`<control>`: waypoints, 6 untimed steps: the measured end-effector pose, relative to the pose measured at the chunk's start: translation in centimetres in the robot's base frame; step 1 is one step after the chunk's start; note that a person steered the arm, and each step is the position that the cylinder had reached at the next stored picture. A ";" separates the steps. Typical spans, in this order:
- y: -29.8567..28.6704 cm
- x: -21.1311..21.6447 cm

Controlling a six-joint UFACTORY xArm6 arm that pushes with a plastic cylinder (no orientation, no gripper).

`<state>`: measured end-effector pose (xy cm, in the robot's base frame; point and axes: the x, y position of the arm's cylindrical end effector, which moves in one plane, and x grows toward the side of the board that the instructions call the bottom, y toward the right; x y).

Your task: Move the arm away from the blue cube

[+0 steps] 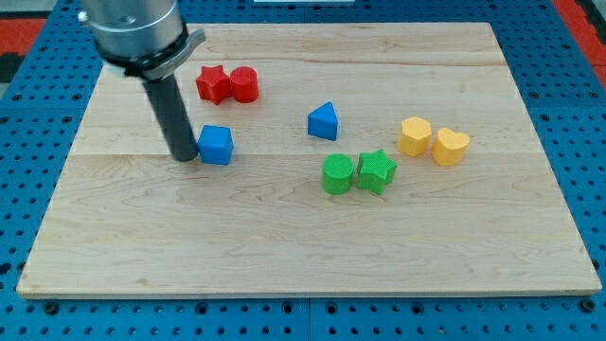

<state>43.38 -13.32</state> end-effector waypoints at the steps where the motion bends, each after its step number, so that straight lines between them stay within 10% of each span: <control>1: 5.8 -0.7; 4: 9.3 -2.0; 6: -0.6 8.6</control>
